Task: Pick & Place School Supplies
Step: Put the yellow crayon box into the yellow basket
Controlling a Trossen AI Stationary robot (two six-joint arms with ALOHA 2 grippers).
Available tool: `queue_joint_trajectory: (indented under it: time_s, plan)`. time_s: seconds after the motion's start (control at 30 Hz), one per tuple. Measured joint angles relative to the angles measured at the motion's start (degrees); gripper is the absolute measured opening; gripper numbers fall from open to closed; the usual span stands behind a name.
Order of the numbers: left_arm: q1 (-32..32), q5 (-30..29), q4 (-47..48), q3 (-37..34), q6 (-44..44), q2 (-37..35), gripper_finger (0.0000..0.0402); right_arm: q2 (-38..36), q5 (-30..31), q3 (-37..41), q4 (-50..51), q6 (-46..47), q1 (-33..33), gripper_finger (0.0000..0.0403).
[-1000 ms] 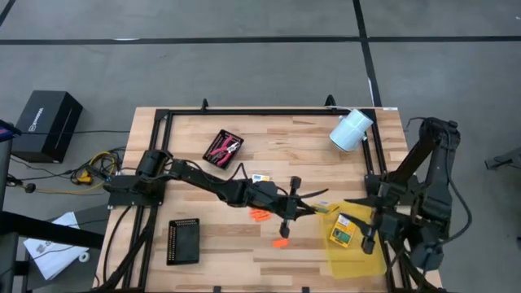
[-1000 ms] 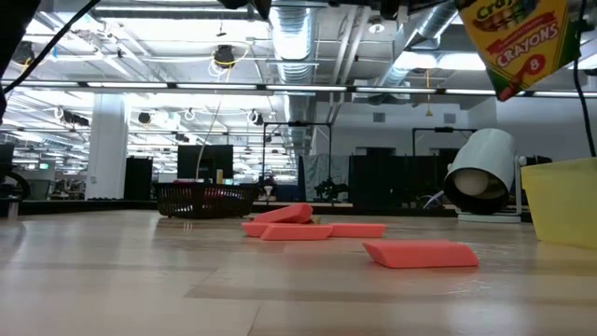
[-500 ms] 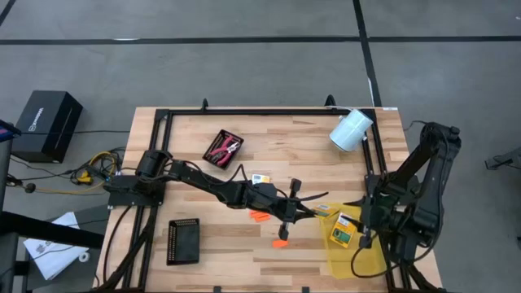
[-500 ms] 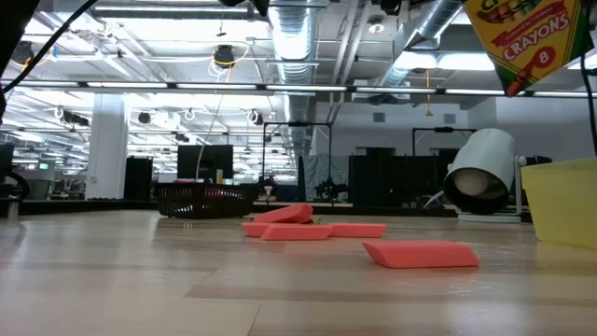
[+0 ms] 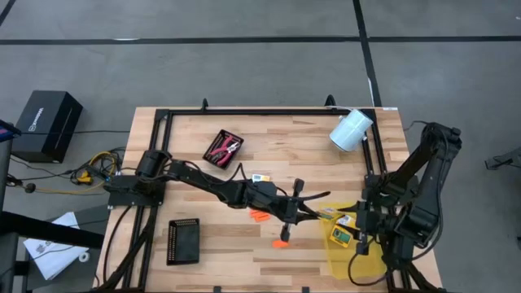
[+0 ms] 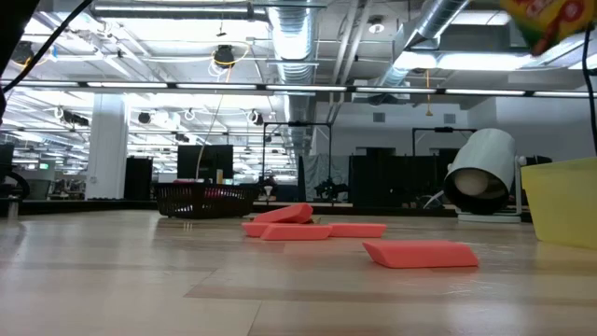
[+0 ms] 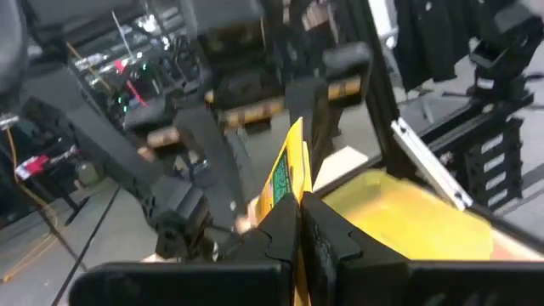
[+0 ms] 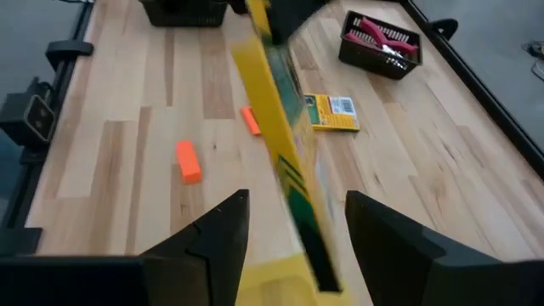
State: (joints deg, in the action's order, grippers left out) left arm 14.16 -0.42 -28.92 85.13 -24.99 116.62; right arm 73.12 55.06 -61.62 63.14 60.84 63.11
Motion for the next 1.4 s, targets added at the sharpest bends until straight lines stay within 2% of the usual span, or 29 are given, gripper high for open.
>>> queue_joint_trajectory:
  time_s: [0.23, 0.33, 0.43, 0.57, 0.6, 0.83, 1.0, 1.23, 1.4]
  plan:
    - [0.4, 0.1, 0.0, 0.5, -0.6, -0.1, 0.0001, 0.0, -1.0, 0.0, -1.1, -3.1, -2.1, 0.0184]
    - [0.6, 0.2, 0.0, 0.5, -0.5, -0.1, 0.0001, 0.0, -0.9, 0.0, -1.7, -5.1, -3.1, 0.0169]
    - [0.7, 0.2, -0.1, 0.5, -0.5, -0.1, 0.0001, 0.0, -0.9, 0.0, -2.1, -7.4, -4.1, 0.0131]
    - [0.5, -0.6, -0.9, 0.5, -0.5, -0.1, 0.0001, 0.1, -1.8, 0.0, -2.4, -11.5, -5.1, 0.0035]
    - [0.4, -0.3, -0.9, 0.6, -0.4, -0.1, 0.0001, 0.1, -1.7, 0.0, -2.4, -12.1, -5.0, 0.0023]
    - [0.2, 0.0, 0.0, 0.5, -2.3, -0.1, 0.0009, 0.1, -4.5, 0.0, -2.6, -11.5, -5.2, 0.0024]
    - [0.3, -0.8, 1.9, 0.5, -3.2, -0.1, 0.004, 0.0, -8.1, 0.0, -1.7, -9.9, -5.2, 0.0024]
    - [0.0, -3.8, 6.5, 0.5, -3.3, -0.1, 0.0102, 0.0, -20.1, 0.0, 6.0, 0.6, -4.5, 0.0024]
    - [-0.2, -4.2, 7.0, 0.4, -3.2, 0.0, 0.0134, 0.0, -27.6, 0.0, 7.9, 8.2, -1.9, 0.0024]
